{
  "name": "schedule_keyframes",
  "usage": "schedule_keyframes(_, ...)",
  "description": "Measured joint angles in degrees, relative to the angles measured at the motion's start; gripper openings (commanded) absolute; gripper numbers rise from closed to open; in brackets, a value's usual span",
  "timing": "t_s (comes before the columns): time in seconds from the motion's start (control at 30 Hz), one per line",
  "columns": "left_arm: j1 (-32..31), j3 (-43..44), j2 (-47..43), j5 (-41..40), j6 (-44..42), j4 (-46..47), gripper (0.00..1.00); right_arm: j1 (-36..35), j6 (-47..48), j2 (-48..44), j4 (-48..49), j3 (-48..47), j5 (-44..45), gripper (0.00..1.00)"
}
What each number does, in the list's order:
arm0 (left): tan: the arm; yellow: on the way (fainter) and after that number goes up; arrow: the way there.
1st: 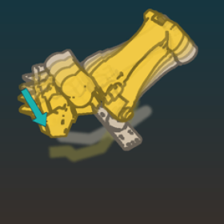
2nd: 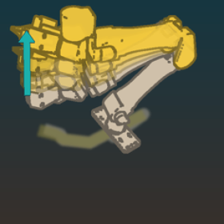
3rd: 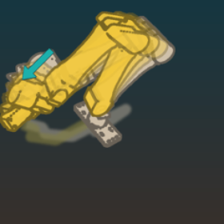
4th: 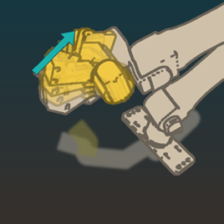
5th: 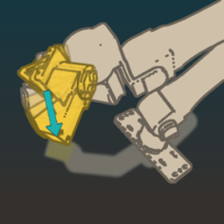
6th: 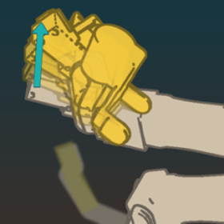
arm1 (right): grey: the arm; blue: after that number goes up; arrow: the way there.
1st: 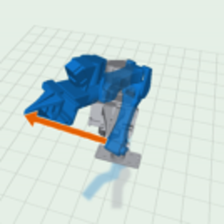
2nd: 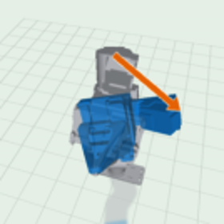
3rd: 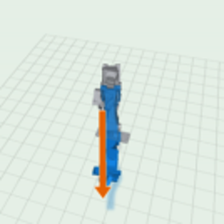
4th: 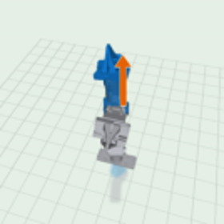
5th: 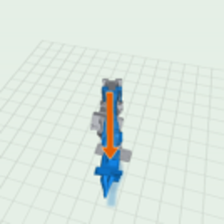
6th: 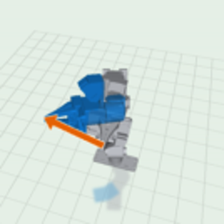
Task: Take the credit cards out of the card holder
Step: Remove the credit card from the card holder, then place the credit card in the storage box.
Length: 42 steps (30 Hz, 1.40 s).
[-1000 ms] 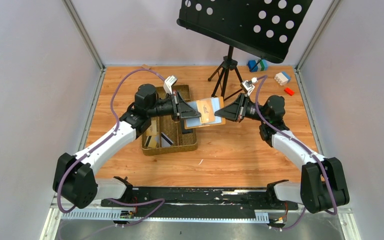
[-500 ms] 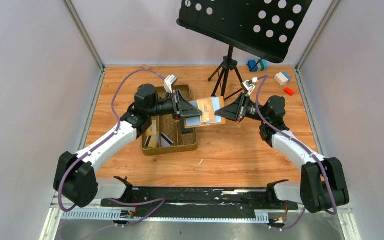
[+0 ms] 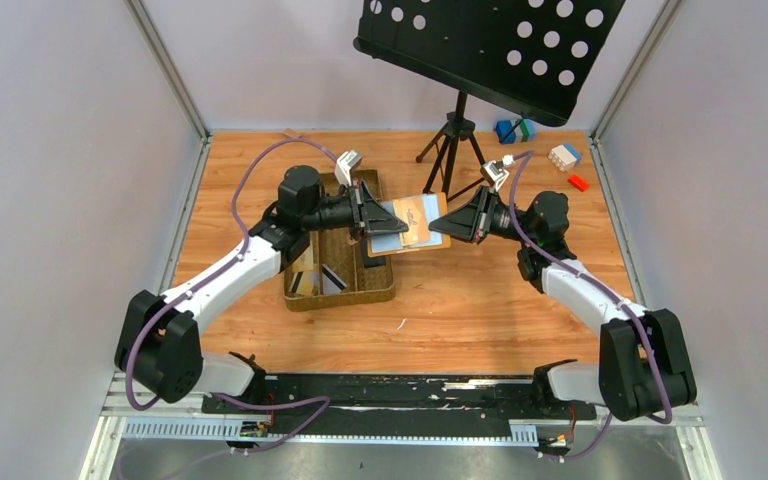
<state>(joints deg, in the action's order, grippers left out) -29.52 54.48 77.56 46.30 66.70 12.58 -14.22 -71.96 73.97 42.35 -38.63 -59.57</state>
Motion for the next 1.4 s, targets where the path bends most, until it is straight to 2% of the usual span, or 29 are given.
schedule_keyframes(0.47,2.6,1.9,0.0,0.3,-4.3,-6.2,0.00,2.8,0.3,0.3,-2.4,0.4,0.6,0.00)
schedule_keyframes(0.6,4.9,1.9,-0.8,0.5,-6.6,-9.9,0.00,3.6,3.0,0.3,-7.0,0.2,1.2,0.00)
schedule_keyframes(0.7,7.5,2.1,-2.3,-0.9,-10.4,-16.0,0.00,3.9,7.8,0.3,-15.2,-0.9,2.2,0.00)
schedule_keyframes(0.8,10.6,3.5,-4.1,-6.4,-16.3,-27.2,0.00,4.1,13.3,0.1,-24.2,-3.0,3.8,0.00)
schedule_keyframes(0.97,13.8,10.2,-3.6,-22.4,-27.5,-48.6,0.00,4.2,20.2,0.0,-34.9,-6.6,5.9,0.00)
schedule_keyframes(1.07,13.9,13.8,-2.4,-31.8,-32.2,-57.9,0.00,4.2,22.7,-0.2,-38.6,-7.7,6.7,0.00)
schedule_keyframes(1.13,13.9,14.8,-2.2,-36.4,-34.3,-62.4,0.00,4.2,24.2,-0.3,-41.3,-8.4,7.3,0.00)
schedule_keyframes(1.4,13.9,16.7,1.2,-45.8,-37.5,-71.5,0.00,4.2,28.0,-0.5,-48.0,-9.6,8.6,0.00)
